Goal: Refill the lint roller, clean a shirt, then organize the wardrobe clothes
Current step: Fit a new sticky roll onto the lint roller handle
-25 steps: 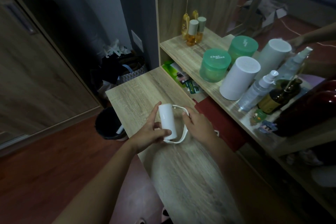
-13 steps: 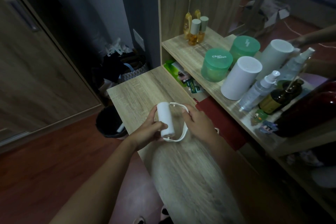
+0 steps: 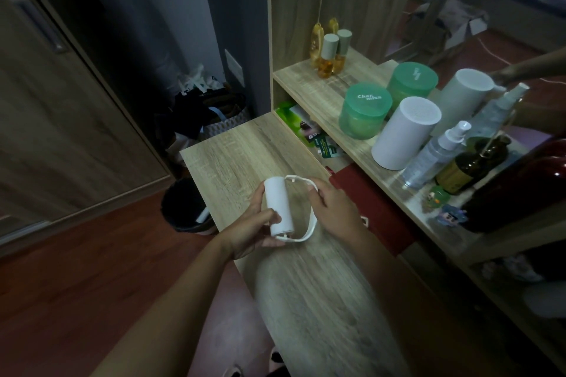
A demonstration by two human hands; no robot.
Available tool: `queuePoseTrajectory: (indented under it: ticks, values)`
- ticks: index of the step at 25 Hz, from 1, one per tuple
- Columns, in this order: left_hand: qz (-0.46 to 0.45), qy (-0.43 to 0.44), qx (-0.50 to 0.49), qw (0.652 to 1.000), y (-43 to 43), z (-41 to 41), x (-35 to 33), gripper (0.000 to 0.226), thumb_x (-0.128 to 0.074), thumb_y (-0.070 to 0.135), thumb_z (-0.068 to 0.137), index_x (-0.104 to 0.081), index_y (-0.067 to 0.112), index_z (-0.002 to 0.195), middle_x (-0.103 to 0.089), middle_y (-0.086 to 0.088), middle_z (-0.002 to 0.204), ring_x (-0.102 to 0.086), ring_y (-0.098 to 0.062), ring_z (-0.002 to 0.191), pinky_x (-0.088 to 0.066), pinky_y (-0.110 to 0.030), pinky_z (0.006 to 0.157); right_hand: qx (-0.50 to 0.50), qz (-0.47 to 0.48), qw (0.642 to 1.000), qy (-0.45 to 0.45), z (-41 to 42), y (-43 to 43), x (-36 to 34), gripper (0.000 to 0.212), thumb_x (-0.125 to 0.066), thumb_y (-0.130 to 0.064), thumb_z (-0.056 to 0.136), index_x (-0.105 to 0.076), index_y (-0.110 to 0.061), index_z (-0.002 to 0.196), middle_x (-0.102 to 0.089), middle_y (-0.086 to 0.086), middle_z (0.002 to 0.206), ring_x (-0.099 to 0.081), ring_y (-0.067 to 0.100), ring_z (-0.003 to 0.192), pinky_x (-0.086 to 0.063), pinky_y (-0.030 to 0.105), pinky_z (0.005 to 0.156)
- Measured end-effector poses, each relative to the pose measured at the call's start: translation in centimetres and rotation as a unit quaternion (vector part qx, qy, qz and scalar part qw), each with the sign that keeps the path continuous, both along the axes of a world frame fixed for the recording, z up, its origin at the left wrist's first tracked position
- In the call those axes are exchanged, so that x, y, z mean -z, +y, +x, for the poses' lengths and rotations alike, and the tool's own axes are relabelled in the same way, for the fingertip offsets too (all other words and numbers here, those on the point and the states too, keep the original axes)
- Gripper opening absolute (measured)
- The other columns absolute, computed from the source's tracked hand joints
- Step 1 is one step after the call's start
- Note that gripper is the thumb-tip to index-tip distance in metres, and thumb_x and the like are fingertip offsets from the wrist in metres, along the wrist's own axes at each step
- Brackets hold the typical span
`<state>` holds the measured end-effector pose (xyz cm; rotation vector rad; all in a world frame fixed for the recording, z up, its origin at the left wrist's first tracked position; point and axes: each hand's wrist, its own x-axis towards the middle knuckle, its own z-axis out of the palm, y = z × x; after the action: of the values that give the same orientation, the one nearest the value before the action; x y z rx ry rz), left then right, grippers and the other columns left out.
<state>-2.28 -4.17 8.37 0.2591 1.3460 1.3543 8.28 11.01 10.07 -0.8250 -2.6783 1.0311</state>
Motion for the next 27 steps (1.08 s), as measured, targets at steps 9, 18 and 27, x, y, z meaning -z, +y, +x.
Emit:
queuePoseTrajectory:
  ticks: [9, 18, 27]
  values:
    - [0.016, 0.017, -0.009, 1.000, 0.0, 0.5, -0.3, 0.082, -0.051, 0.010, 0.071, -0.023, 0.058, 0.131, -0.047, -0.010, 0.128, -0.065, -0.029, 0.092, -0.055, -0.039, 0.065, 0.028, 0.049, 0.998, -0.042, -0.1, -0.9, 0.2, 0.036, -0.031, -0.033, 0.097, -0.047, -0.029, 0.129, -0.068, 0.009, 0.090, -0.062, 0.027, 0.084, -0.041, 0.034, 0.067]
    - [0.052, -0.024, -0.092, 0.994, 1.3, 1.4, 0.0, 0.071, -0.050, 0.008, 0.068, -0.039, 0.043, 0.128, -0.045, -0.016, 0.118, -0.059, -0.028, 0.085, -0.054, -0.042, 0.065, 0.050, 0.095, 0.993, -0.052, -0.4, -2.7, -1.0, 0.038, -0.029, -0.033, 0.098, -0.046, -0.020, 0.130, -0.067, 0.008, 0.091, -0.059, 0.023, 0.080, -0.032, 0.030, 0.064]
    - [0.044, -0.024, -0.194, 0.980, 1.9, 2.1, -1.0, 0.037, -0.054, 0.026, 0.091, -0.043, 0.033, 0.125, -0.050, -0.011, 0.068, -0.051, -0.018, 0.051, -0.043, -0.024, 0.042, 0.067, 0.057, 0.995, -0.056, -0.9, -3.7, -1.1, 0.034, -0.027, -0.033, 0.099, -0.048, -0.014, 0.117, -0.067, 0.009, 0.091, -0.057, 0.024, 0.078, -0.033, 0.031, 0.064]
